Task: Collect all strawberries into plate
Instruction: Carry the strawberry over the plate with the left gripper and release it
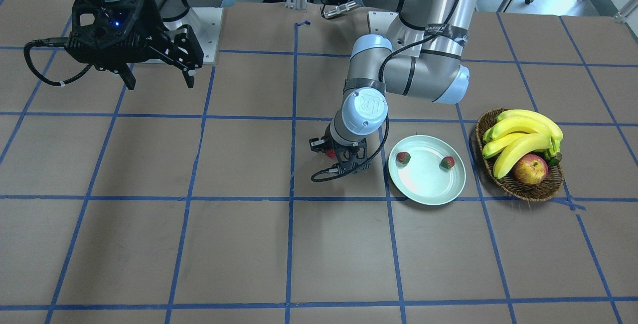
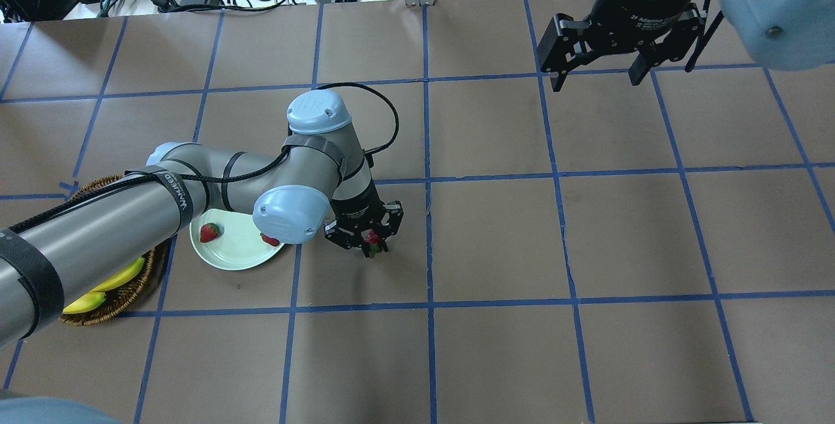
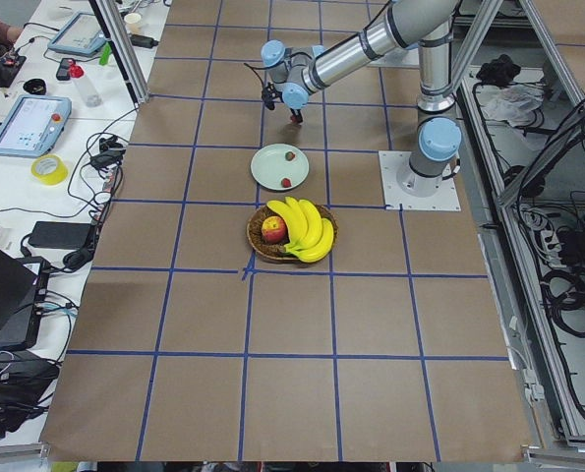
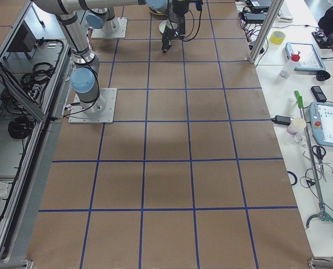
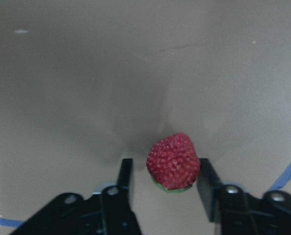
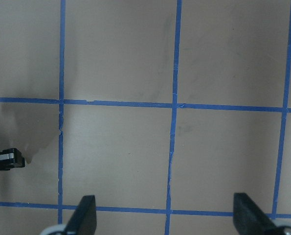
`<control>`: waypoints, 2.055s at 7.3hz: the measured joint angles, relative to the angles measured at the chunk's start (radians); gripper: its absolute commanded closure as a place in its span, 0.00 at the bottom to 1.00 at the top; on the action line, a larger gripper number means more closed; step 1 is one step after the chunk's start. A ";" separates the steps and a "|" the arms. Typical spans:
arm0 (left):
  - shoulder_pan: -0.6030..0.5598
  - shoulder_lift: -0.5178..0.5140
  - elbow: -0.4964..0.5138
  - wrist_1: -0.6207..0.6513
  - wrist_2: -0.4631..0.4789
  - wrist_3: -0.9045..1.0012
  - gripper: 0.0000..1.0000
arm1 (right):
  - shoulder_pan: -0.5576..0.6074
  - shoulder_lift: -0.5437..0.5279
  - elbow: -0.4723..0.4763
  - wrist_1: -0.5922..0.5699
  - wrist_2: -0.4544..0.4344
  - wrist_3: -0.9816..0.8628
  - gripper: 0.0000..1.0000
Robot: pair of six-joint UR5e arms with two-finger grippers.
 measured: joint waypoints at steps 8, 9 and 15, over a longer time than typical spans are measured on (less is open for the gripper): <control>0.325 0.091 0.247 -0.335 0.161 0.407 1.00 | 0.002 -0.006 0.001 0.000 0.001 0.000 0.00; 0.384 0.085 0.199 -0.324 0.196 0.483 1.00 | 0.002 -0.008 -0.001 0.001 0.002 -0.002 0.00; 0.440 0.065 0.073 -0.190 0.104 0.553 0.00 | 0.006 -0.010 -0.019 -0.001 0.003 -0.009 0.00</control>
